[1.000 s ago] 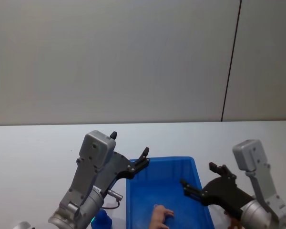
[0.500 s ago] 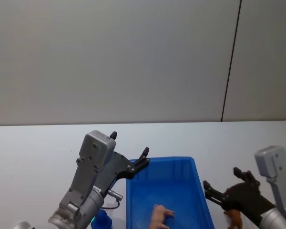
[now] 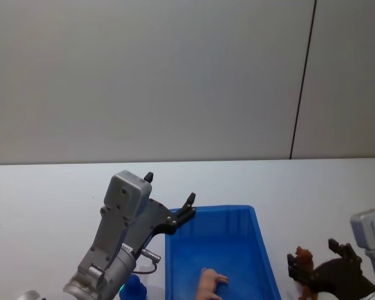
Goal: Pick up the two dolls from the table and place them into the box.
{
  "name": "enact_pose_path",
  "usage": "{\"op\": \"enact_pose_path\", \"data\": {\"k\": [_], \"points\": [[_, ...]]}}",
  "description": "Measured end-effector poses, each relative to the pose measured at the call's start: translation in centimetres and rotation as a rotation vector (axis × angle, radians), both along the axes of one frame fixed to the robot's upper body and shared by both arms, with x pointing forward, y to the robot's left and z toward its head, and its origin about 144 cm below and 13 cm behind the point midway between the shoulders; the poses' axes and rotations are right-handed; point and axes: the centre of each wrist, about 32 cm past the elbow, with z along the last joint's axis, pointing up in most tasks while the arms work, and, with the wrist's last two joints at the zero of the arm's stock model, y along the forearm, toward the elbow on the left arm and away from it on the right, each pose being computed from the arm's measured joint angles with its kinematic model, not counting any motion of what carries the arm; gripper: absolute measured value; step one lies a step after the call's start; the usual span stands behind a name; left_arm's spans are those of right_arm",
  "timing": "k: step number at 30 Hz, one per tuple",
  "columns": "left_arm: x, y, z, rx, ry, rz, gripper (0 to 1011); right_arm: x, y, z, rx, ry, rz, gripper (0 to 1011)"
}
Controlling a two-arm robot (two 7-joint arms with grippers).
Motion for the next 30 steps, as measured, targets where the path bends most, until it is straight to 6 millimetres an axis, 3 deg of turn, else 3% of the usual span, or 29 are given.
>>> {"op": "enact_pose_path", "data": {"k": [19,30], "points": [[0.0,0.0,0.0,0.0,0.0,0.0,1001,0.0,0.1,-2.8,-0.023,0.103,0.002,994],[0.0,0.0,0.0,0.0,0.0,0.0,1001,0.3,0.5,-4.1,-0.019,0.152,0.013,705]]}}
